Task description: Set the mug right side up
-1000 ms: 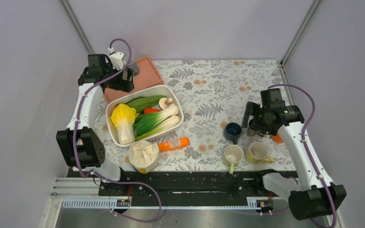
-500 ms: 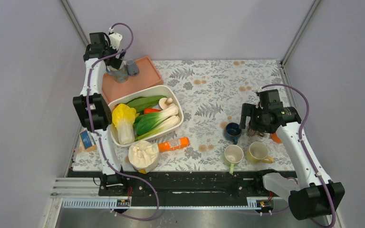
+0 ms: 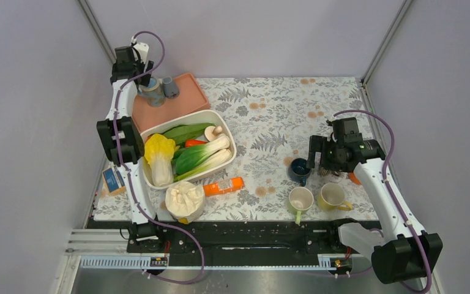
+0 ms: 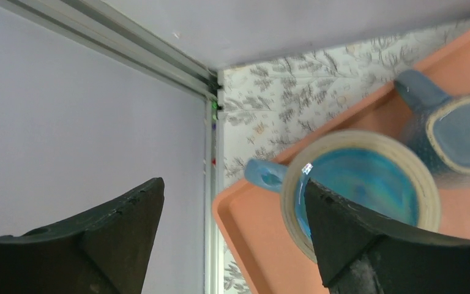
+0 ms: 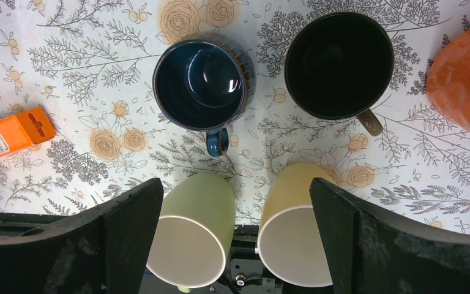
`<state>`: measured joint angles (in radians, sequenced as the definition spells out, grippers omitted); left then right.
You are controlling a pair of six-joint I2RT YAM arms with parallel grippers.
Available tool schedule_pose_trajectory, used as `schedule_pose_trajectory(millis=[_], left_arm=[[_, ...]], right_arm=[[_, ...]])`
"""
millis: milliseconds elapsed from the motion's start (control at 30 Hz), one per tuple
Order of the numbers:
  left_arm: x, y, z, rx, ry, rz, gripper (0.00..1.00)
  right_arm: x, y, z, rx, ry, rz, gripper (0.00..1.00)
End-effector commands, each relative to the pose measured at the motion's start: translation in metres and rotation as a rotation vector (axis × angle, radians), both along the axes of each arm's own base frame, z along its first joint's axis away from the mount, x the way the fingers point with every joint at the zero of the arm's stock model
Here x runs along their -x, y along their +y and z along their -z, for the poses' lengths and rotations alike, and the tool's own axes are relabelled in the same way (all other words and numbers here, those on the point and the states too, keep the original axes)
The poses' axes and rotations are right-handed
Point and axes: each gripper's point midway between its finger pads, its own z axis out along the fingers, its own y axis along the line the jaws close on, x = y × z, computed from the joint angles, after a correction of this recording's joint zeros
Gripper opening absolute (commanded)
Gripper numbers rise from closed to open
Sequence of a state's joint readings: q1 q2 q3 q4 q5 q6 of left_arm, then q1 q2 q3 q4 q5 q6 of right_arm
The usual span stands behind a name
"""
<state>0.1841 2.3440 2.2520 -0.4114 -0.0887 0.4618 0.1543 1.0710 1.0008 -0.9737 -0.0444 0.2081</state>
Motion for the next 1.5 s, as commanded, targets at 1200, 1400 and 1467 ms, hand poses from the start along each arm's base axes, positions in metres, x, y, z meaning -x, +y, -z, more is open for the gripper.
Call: schedule_pose_trajectory(millis=[1200,1400,1467], left_arm=[[0.118,-0.056,-0.041,0.268,0.198,0.607,0.92],[0.134,-0.032,0.021,0.105,0.363,0.703,0.81],[0.132,-0.025,0.031,0.082,0.382,0.708,0.82]], right_arm=[[-0.007,0.003,-0.010,-0.017,-0.076,-0.036,0.99],[-0.007,0.004,-0.012,-0.022,-0.085,-0.039,1.00],[-0.006,0.005,-0.014,-0.027,-0.094,-0.040,0.99]])
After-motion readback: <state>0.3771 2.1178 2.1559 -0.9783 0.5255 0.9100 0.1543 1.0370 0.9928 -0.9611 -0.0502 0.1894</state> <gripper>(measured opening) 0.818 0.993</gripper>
